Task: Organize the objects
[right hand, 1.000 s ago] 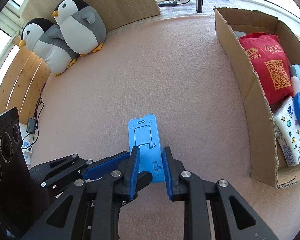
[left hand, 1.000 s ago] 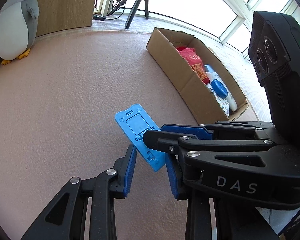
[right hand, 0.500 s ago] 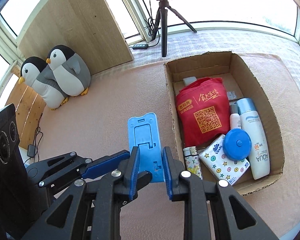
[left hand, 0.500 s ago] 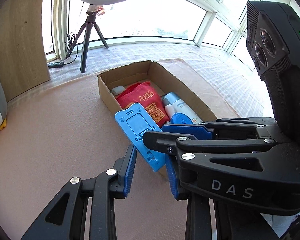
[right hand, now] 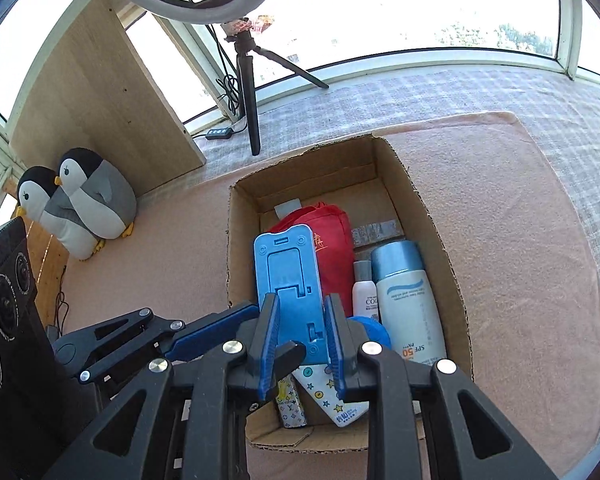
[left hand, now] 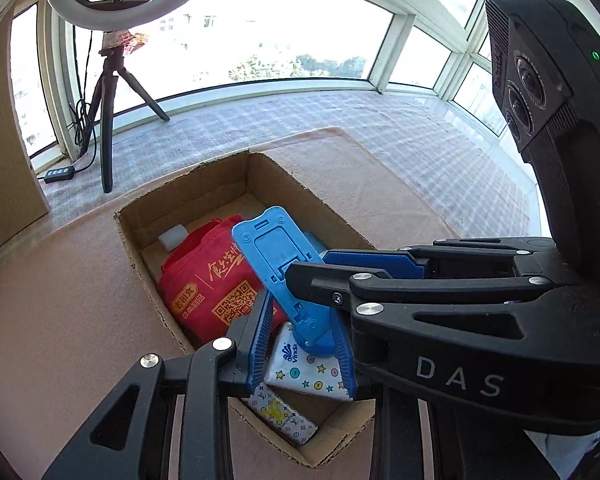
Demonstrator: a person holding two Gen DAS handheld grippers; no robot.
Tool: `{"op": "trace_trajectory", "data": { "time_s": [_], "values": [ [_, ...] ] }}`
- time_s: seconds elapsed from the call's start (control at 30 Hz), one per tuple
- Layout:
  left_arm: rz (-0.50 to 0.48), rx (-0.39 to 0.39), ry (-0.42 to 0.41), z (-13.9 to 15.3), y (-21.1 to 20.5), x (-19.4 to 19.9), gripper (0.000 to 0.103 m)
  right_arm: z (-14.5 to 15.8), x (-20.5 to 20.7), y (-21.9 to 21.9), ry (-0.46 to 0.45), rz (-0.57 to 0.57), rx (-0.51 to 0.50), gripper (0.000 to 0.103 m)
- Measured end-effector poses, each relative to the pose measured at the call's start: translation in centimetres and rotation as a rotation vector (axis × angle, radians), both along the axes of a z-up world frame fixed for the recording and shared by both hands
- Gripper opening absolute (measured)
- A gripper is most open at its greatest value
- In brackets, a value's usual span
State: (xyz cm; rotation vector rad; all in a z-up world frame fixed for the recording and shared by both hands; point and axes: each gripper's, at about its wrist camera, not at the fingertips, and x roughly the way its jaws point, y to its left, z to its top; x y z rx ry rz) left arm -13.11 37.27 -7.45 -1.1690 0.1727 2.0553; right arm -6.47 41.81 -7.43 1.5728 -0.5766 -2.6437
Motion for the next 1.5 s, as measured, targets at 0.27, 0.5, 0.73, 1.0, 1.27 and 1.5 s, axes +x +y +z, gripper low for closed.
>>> {"op": "trace_trajectory", "data": {
  "time_s": [0.27,0.5,0.73,1.0,1.27,1.5],
  "values": [
    [0.003,-0.009,-0.002,-1.0,2.4,-2.2,0.032,-0.7,-2.0,2.3,-0.007,-0.008,0.009,0.021],
    [0.02,0.0,-0.016,-1.1,2.2,-2.7,0.054,-0.7,-2.7,2.5,-0.01,-0.005,0.043,0.031],
    [0.027,-0.016,0.011,-0.5,0.2,-2.1,0.059,-0.3,-1.9,2.4,0.011,-0.044,0.047,0.048],
    [0.085,-0.013,0.02,0.8,-5.2,-0.9,0.066,0.7,-0.2,0.2,0.031,-0.056,0.057,0.052],
    [0.19,-0.034,0.051,2.4,-13.1,1.4,0.072,1.6,2.2,-4.3,0.058,-0.05,0.068,0.053],
    [0.282,-0.063,0.092,3.7,-20.6,4.2,0.077,2.8,4.3,-10.2,0.084,-0.005,0.101,0.053]
  ]
}}
